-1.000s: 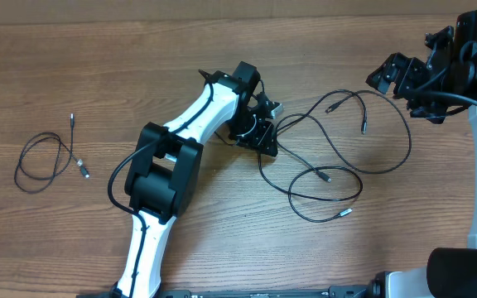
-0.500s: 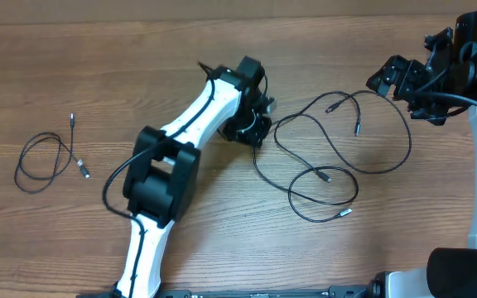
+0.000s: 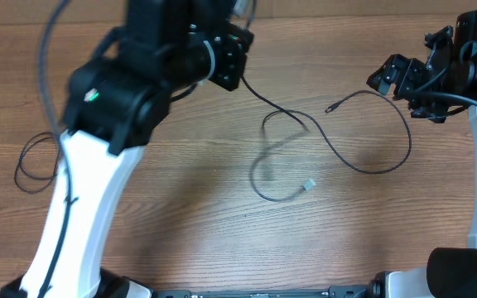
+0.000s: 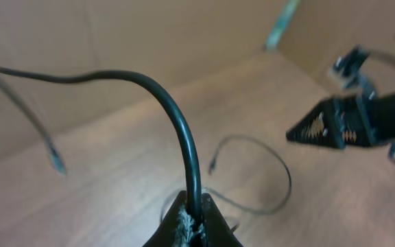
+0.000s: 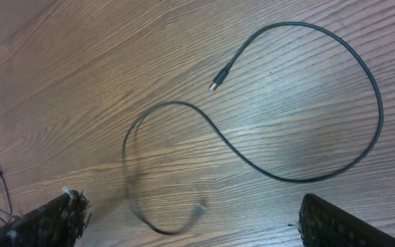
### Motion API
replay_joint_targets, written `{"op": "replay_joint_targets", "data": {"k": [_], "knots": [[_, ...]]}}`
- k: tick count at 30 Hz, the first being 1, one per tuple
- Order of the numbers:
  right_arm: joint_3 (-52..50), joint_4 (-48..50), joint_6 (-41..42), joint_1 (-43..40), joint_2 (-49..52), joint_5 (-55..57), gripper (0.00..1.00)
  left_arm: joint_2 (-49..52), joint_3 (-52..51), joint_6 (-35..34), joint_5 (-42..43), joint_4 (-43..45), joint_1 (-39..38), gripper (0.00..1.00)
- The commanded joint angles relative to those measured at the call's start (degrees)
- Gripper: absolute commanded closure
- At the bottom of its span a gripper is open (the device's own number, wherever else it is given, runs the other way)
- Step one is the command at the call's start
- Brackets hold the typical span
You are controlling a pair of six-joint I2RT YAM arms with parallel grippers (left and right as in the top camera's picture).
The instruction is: Untangle cables
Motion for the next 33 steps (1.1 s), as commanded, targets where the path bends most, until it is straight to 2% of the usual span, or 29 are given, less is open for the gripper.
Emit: {"op": "replay_joint_targets", "data": {"k": [1,6,11,23,27,33], "knots": [[0.81,0.26,-0.28,-0.13,0.17,0.22,0.02,-1.03,1.75,-1.01,-5.46,1.22,4.22,0.96],[0.81,0.24,-0.28,-0.09,0.17,0.20,0.03,-2.23,5.73,-5.01,-3.28,1.75,12.55,0.96],[0.76,0.42,-0.28,0.66,0.24,0.22,0.03,-2.25,10.60,-7.72,5.38,2.54,21.68,0.96],[0.72,0.94,-0.28,1.49,0.39,0.22,0.03,-0.79,11.63,-9.38,5.09,3.93,40.17,0.96],[0.72,0.90,-0.26,1.49,0.39,0.20,0.03,0.79,11.63,-10.47,-0.33,6.34,45.51,0.96],[0.72,-0.11,-0.26,1.49,0.39,0.22,0.03,3.06,11.61,-10.69,-15.93,12.24,50.51,0.96]]}}
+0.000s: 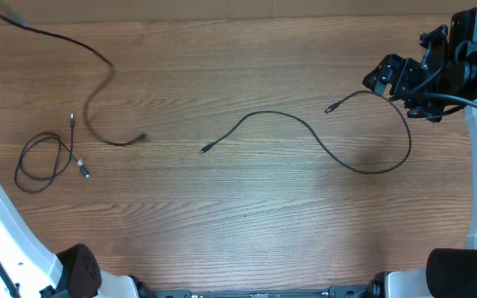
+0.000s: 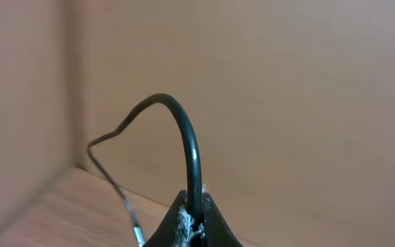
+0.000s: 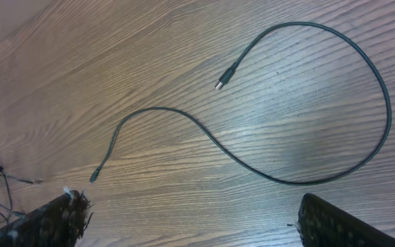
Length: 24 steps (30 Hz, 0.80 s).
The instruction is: Untangle cables
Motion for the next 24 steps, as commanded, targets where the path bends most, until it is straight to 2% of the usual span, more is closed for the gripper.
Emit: {"op": "replay_joint_targets", "data": {"k": [1,4,11,12,13,14,16,24], "knots": [[0.72,-0.07,-0.24,0.26,0.39,0.24,0.03,0.90,1.07,-0.98,-12.26,1.88,1.88,0.96],[0.72,0.13,-0.22,0.26,0.39,0.22,0.03,2.21,0.98,-0.94,-15.45,1.79,2.45,0.96],[0.72,-0.35,-0.22,0.26,0.39,0.24,0.03,8.55,0.46,-0.98,-15.78,-3.06,2.71,0.96],[0.72,-0.50,-0.24,0.26,0.39,0.24,0.03,9.70,0.48,-0.98,-15.74,-4.48,2.71,0.94],[0.72,-0.55,-0.24,0.26,0.39,0.24,0.03,10.62,0.46,-0.98,-15.76,-5.64,2.71,0.82],[0.72,-0.52,-0.22,0.26,0.39,0.24,0.03,11.63,0.46,-1.01,-15.76,-7.04,2.71,0.75],[0.72,-0.44,-0.22,0.26,0.39,0.24,0.03,12.98,0.48,-1.44,-15.78,-9.35,2.71,0.66],[0.72,-0.33,-0.24,0.26,0.39,0.26,0.03,13.97,0.48,-5.25,-13.16,-14.23,2.69,0.64]]}}
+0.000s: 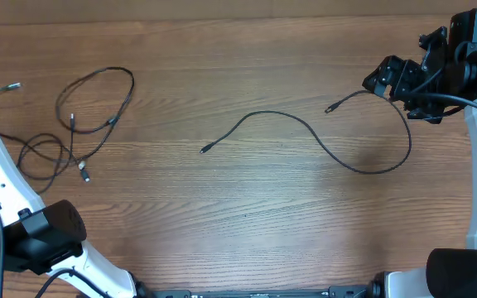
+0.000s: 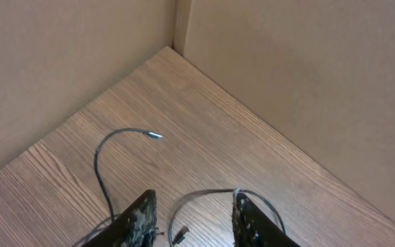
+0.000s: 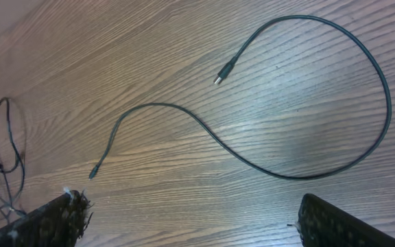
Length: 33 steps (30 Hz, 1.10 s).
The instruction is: Untangle cables
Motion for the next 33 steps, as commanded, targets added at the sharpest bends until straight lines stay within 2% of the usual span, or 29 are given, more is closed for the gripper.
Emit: {"op": "replay_joint_targets", "data": {"k": [1,6,10,12,17,26,29,33], "knots": [[0.72,0.31,-0.26,0.28,0.39,0.24,0.03,-1.38,0.48,-2.27,3.21,-1.51,0.22,0.64],[0.70,1.42,-0.22,0.28,0.39,0.24,0.03,-1.38,0.48,0.87,16.02,-5.60,-1.33,0.64],[0.70,3.39,-0.20,0.28,0.50,0.24,0.03,-1.38,0.48,5.40,24.72,-10.62,-7.87,0.64],[0.72,3.50,-0.02,0.26,1.25,0.46,0.04,-1.36,0.46,8.09,24.24,-13.42,-14.29,0.63],[0.72,2.49,1.07,-0.24,4.02,0.92,0.04,-1.36,-0.20,9.38,22.29,-14.84,-25.35,0.63],[0.70,2.69,1.05,-0.59,9.60,1.11,0.09,1.27,-3.08,10.23,21.57,-16.06,-38.73,0.61],[0.70,2.71,1.03,-0.66,10.05,1.11,0.08,3.69,-3.15,16.57,22.10,-18.75,-41.53,0.49],[0.72,2.86,1.03,-0.66,10.05,1.11,0.08,9.03,-3.23,27.80,28.76,-23.82,-42.12,0.50]]}}
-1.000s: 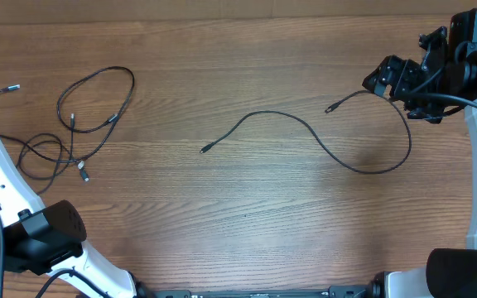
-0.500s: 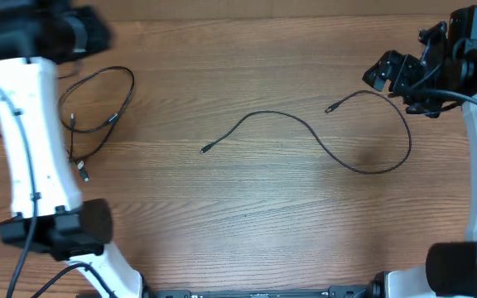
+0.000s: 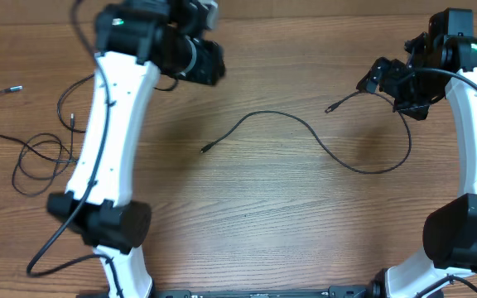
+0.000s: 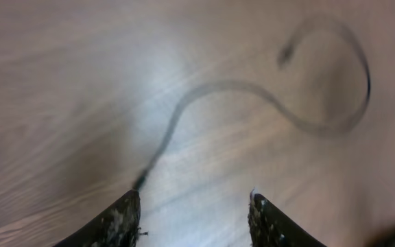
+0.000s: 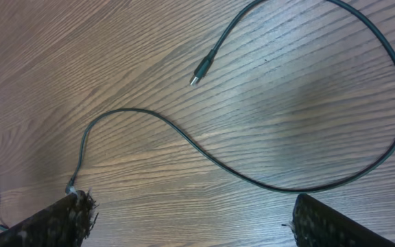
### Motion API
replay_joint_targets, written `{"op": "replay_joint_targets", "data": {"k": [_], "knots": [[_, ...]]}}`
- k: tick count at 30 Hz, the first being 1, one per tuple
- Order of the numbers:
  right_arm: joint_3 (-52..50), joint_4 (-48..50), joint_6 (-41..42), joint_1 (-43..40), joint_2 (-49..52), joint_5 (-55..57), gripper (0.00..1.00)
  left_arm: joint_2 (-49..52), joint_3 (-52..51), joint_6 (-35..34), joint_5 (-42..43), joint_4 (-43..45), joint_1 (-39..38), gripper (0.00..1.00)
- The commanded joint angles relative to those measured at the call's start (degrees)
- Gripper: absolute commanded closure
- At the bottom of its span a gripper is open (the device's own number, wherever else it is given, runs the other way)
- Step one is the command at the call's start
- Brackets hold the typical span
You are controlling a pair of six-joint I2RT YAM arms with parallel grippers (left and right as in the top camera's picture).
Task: Untangle cables
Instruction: 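Reach the left gripper to the last black cable in the center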
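Note:
A long black cable (image 3: 263,113) lies alone across the middle of the table, one plug at the centre left, the other near my right gripper (image 3: 392,83). The right wrist view shows the same cable (image 5: 125,110) below that gripper (image 5: 187,213), which is open and empty. My left gripper (image 3: 205,62) hovers over the upper middle of the table, above the cable's left end. In the blurred left wrist view the cable (image 4: 218,86) curves away ahead of this gripper (image 4: 194,206), open and empty. Other thin cables (image 3: 36,153) lie in loose loops at the far left.
My left arm (image 3: 106,141) stretches across the left part of the wooden table (image 3: 247,223) and hides part of the left-hand loops. A thin lead with a light plug (image 3: 11,87) trails toward the left edge.
My left gripper, open over the far left corner, now hangs over the upper middle of the table, still open. The right gripper shifted slightly. The long cable has not moved.
First my left gripper was shut on a black cable lifted over the middle, looped with the long cable. Then it held that cable at the far left, the long cable lying free. Then it was open, that cable dropped by the left loops. Now it is back mid-table.

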Motion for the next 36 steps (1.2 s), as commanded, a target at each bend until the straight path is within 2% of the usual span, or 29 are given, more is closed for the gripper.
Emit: {"op": "replay_joint_targets", "data": {"k": [1,4,7,13,21,27,36], "knots": [[0.72,0.26,0.04,-0.26,-0.42,0.35,0.08,6.36,-0.79,12.70,6.16,-3.39,0.26,0.51],[0.72,0.26,0.07,-0.26,-0.42,0.35,0.08,10.51,-1.01,16.46,7.13,-4.26,0.48,0.52],[0.72,0.28,0.07,-0.24,-0.42,0.33,0.08,14.16,-1.09,19.45,10.71,-3.37,0.39,0.49],[0.72,-0.55,-0.15,-0.24,-0.42,0.35,0.08,20.00,-1.09,21.73,12.44,-0.90,0.09,0.46],[0.72,-0.35,-0.13,-0.24,-0.42,0.35,0.08,27.32,-1.09,22.23,14.97,1.49,-0.28,0.44],[0.72,-0.55,-0.15,-0.24,-0.42,0.35,0.08,29.07,-1.11,22.18,12.15,4.90,-1.09,0.41],[0.72,-0.55,-0.15,-0.24,-0.42,0.37,0.08,32.81,-1.20,20.31,9.05,6.43,-2.75,0.43]]}}
